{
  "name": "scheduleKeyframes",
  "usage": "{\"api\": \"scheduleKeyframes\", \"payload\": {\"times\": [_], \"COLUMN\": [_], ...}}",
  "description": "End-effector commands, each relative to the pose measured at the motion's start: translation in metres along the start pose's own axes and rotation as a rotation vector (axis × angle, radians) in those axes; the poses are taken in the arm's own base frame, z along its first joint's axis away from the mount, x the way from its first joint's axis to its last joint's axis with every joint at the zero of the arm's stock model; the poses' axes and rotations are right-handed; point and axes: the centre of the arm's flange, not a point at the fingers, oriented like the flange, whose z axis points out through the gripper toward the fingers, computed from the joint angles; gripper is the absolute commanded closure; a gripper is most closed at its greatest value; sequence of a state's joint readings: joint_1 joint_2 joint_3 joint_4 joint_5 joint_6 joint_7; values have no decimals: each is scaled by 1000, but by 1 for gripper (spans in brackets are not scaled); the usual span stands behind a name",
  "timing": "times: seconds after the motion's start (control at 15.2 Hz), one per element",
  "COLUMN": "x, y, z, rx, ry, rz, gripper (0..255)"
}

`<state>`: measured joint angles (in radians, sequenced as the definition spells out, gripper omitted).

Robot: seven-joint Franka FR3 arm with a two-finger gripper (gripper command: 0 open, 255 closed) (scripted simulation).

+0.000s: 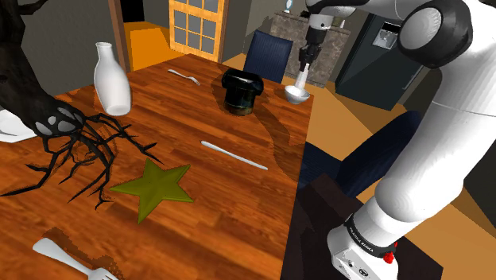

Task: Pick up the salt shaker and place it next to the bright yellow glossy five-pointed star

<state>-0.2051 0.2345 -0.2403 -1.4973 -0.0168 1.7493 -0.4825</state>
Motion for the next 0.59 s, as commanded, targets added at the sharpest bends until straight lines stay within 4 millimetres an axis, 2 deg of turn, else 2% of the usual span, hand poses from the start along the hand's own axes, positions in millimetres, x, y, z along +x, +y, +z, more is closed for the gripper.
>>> {"api": "scheduleKeyframes", "payload": {"times": [0.0, 0.53], "x": [-4, -38], "y": [-12, -112], "z": [-4, -12], "rx": [0, 0], "ry": [0, 0], "rz": [0, 0], "gripper": [255, 255]}}
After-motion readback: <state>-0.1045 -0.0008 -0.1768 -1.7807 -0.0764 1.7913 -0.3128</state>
